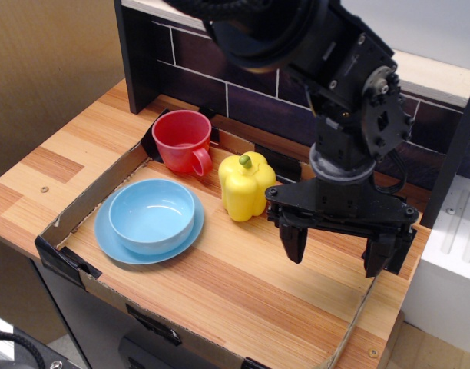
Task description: Take bowl off plate
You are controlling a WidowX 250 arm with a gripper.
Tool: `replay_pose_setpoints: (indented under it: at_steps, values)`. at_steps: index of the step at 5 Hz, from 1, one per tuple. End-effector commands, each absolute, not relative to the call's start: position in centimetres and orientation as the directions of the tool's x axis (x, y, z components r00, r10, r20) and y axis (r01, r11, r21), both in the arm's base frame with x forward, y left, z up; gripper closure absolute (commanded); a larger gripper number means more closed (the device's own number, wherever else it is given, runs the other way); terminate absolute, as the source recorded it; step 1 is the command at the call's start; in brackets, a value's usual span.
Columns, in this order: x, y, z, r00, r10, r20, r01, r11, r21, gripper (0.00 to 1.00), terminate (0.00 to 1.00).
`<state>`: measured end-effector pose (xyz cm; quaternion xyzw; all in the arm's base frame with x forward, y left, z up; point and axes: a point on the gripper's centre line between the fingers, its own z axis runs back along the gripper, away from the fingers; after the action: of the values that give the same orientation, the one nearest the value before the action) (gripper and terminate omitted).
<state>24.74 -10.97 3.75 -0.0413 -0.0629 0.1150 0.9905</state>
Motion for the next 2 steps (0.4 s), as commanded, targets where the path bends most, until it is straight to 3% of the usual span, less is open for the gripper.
replay_pose_setpoints:
  at_steps: [1,2]
  values:
    - [24.7,-11.0,3.8,0.966,0.233,0.115,-0.223,0.97,-0.096,0.0,0.0]
    - [23.3,-9.2,5.2,0.967,0.211,0.144,-0.2,0.976,-0.091,0.0,0.0]
